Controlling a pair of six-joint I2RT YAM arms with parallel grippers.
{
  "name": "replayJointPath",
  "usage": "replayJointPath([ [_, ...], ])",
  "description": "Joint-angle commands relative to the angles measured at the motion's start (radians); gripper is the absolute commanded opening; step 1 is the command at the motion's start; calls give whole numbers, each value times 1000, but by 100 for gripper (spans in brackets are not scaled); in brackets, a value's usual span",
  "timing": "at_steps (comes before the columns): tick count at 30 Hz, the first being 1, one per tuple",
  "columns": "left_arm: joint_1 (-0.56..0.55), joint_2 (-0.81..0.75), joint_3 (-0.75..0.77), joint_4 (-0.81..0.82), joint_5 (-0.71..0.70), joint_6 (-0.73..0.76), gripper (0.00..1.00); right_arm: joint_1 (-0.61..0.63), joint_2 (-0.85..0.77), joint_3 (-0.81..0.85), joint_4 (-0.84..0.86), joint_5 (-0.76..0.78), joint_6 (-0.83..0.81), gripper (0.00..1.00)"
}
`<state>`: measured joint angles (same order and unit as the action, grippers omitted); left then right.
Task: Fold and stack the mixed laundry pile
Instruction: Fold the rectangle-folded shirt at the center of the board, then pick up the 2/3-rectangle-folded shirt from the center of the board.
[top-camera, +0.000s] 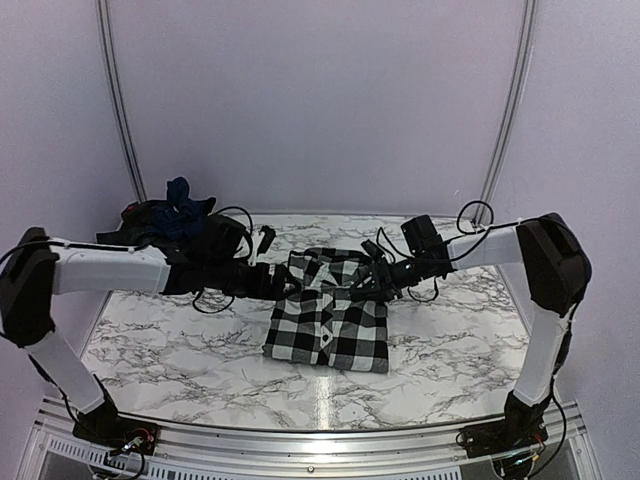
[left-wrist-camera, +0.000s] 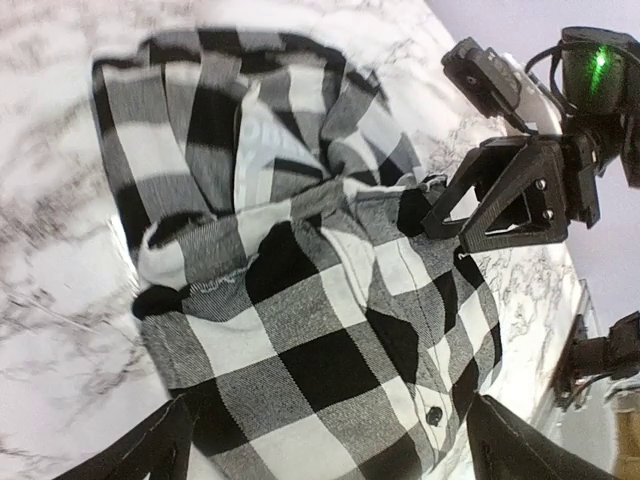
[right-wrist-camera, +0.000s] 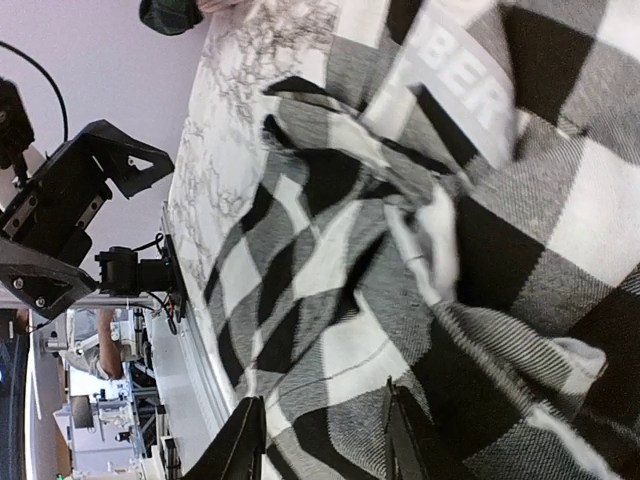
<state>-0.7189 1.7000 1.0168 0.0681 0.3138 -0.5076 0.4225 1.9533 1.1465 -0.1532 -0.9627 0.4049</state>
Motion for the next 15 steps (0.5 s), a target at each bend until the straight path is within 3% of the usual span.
replayJointPath([
  [1, -104, -202, -42, -155, -293, 277, 99, 0, -103, 87, -114, 41, -91, 37],
  [7, -334, -316, -176, -152, -560, 608, 99, 33, -69, 149, -146, 43, -114, 36],
  [15, -503, -187, -224, -43, -729, 909, 99, 123, 95, 243, -138, 38, -141, 36],
])
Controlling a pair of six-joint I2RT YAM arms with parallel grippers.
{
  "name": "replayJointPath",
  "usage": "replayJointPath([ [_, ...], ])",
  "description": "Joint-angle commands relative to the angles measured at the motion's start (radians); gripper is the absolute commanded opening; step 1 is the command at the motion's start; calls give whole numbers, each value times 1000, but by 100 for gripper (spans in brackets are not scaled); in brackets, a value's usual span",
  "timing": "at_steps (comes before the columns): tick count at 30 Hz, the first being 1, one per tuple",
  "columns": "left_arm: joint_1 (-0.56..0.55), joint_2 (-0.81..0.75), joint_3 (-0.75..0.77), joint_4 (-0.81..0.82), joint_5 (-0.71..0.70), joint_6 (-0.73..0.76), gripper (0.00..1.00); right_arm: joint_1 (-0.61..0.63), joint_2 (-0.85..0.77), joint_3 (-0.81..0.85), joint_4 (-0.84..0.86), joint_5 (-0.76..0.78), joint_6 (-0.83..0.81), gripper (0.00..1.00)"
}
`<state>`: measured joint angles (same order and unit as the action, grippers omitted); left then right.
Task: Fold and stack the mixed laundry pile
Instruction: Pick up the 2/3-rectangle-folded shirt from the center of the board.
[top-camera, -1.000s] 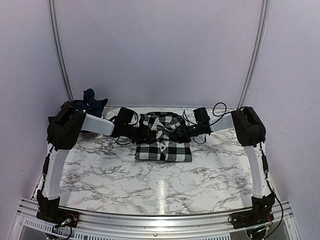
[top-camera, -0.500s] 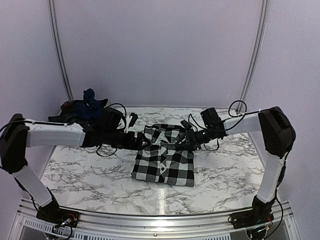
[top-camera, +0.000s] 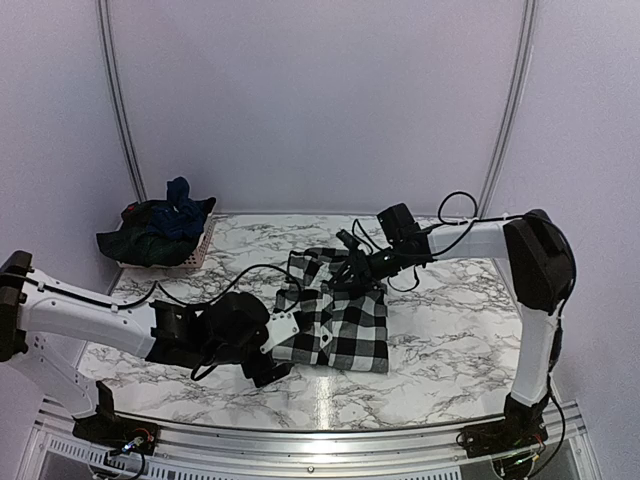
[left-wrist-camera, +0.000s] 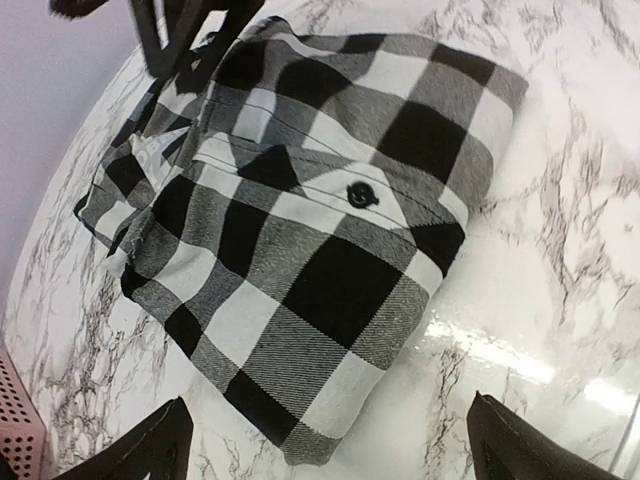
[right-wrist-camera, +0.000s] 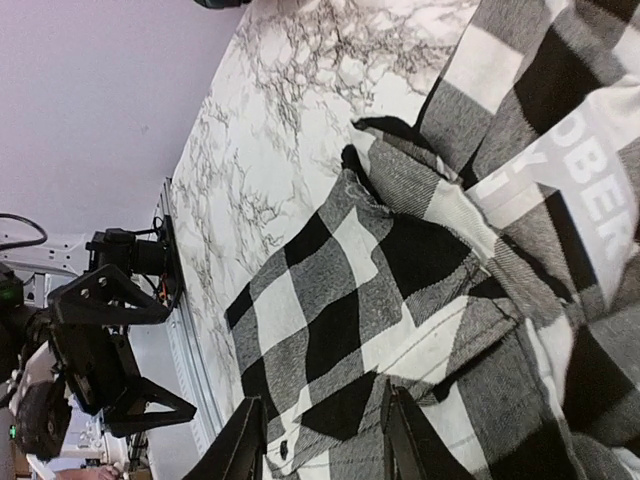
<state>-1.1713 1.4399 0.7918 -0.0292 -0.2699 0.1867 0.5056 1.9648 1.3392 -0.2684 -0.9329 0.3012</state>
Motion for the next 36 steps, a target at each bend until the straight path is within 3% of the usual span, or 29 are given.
replayJointPath([
  [1, -57, 91, 3, 83, -171, 239, 99, 42, 104, 57, -19, 9, -41, 35],
  [11, -112, 355, 91, 275, -256, 411, 99, 42, 247, 106, -60, 18, -116, 34],
  [13, -113, 389, 110, 314, -292, 432, 94, 42, 257, 96, -59, 11, -124, 34],
  [16, -113, 430, 149, 319, -343, 457, 74, 42, 270, 77, -63, 6, -138, 34],
  [21, -120, 362, 153, 281, -279, 471, 25, 51, 266, 48, -67, -4, -147, 34],
  [25, -133, 293, 241, 22, -167, 376, 1, 72, 209, 23, -74, -25, -145, 34],
  [32, -188, 229, 269, -212, -53, 196, 0, 47, 120, 200, -153, -23, -127, 35],
  [36, -188, 185, 298, -281, -4, 113, 0, 65, 157, 194, -142, -33, -134, 34],
])
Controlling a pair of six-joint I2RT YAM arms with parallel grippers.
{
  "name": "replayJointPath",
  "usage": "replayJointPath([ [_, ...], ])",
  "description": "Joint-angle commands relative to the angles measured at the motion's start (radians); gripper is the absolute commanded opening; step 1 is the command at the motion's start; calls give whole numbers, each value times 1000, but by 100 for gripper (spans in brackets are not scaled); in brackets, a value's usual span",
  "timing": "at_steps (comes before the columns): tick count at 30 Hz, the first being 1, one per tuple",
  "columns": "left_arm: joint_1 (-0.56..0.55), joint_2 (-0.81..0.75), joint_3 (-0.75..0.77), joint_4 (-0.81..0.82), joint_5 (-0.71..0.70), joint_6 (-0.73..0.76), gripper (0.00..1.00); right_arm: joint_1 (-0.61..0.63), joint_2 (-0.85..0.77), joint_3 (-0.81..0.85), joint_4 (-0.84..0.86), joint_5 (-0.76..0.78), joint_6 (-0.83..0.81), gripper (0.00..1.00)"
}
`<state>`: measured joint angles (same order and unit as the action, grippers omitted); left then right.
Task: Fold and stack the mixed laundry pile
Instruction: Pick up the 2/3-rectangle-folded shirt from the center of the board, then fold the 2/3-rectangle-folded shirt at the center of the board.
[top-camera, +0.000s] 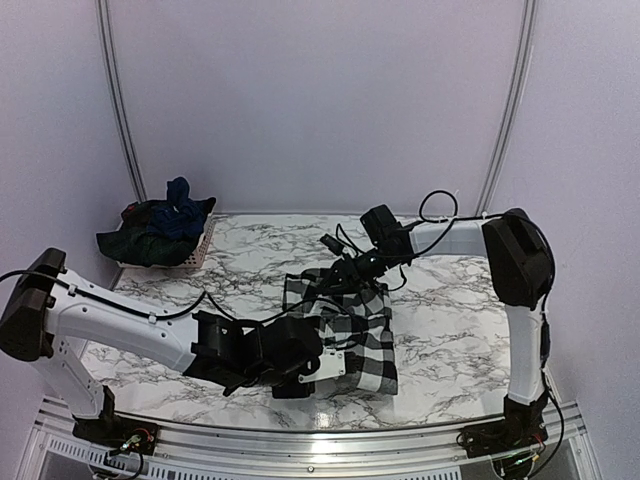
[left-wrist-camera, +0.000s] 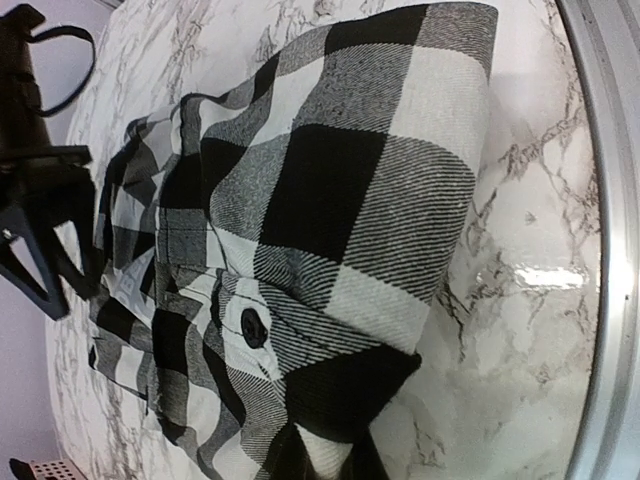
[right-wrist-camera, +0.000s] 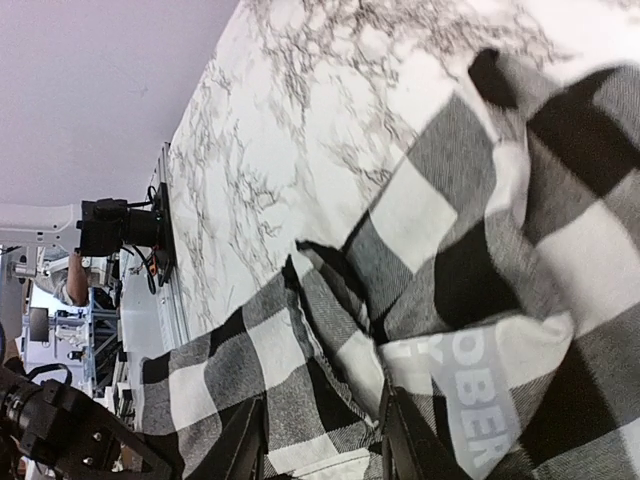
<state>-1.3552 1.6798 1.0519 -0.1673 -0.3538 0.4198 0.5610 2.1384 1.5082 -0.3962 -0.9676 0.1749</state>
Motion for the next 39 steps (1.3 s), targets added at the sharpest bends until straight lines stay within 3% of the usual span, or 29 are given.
replayJointPath([
  [1, -5, -62, 56, -162, 89, -138, 0, 20, -6, 14, -15, -4, -21, 33],
  [9, 11, -31, 251, -360, 148, -230, 0, 164, -5, -202, 84, -33, -38, 29],
  [18, 130, -78, 332, -437, 378, -228, 0, 297, -99, -395, 125, -18, -40, 29],
  [21, 139, -62, 335, -469, 492, -199, 0, 286, -140, -354, 47, 22, -80, 32],
  [26, 139, 15, 386, -549, 657, -176, 0, 250, -141, -137, -152, 50, -196, 37],
  [32, 139, 21, 403, -563, 677, -140, 0, 126, -120, 25, -201, 29, -216, 43],
  [39, 201, 58, 466, -569, 696, -122, 0, 23, -2, 103, -210, 115, -215, 41],
])
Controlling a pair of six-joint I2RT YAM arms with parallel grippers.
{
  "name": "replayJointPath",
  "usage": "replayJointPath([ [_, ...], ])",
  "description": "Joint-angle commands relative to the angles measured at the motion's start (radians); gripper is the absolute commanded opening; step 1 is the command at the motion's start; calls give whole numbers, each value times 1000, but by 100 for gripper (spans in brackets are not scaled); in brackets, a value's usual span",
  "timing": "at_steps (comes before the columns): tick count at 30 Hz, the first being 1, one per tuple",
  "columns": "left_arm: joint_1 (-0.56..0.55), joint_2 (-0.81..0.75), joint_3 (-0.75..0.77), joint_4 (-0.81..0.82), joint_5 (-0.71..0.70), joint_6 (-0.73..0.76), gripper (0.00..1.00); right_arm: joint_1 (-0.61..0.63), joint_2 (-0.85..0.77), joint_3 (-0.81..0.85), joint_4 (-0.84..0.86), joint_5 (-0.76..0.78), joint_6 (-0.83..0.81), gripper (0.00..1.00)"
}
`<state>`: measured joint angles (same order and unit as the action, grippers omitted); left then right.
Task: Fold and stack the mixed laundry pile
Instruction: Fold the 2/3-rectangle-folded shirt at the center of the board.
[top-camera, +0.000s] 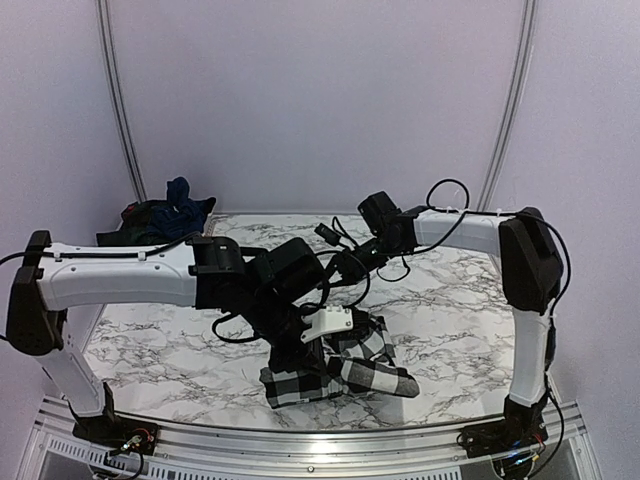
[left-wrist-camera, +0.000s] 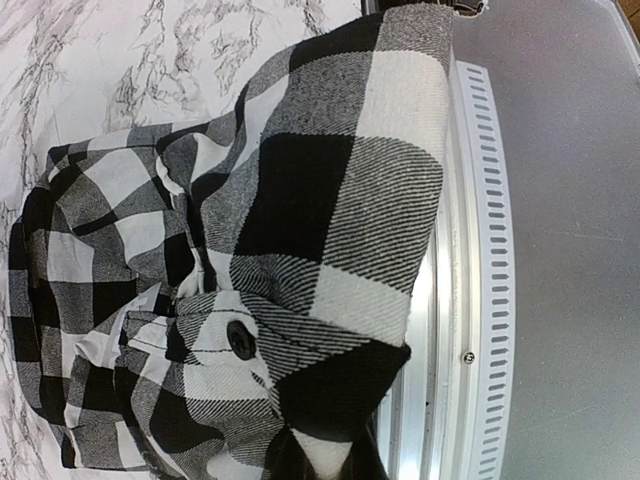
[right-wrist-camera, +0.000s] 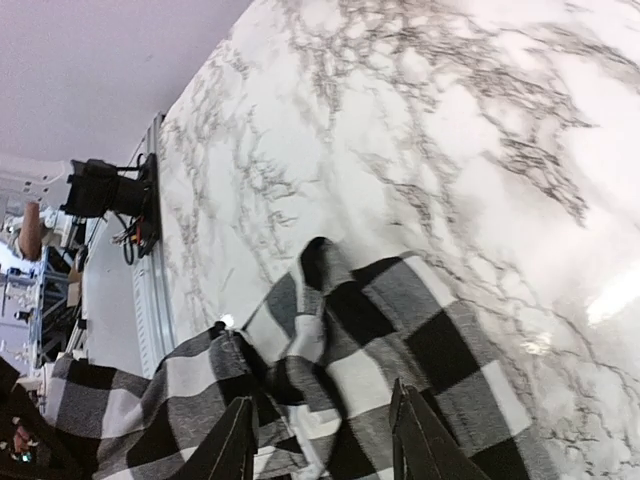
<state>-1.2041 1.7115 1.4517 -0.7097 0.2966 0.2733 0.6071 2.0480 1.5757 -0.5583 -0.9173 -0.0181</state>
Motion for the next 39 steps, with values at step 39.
replayJointPath([
  [39, 497, 523, 438, -29, 18, 304, 20, -341, -31, -93, 184, 68, 247, 63],
])
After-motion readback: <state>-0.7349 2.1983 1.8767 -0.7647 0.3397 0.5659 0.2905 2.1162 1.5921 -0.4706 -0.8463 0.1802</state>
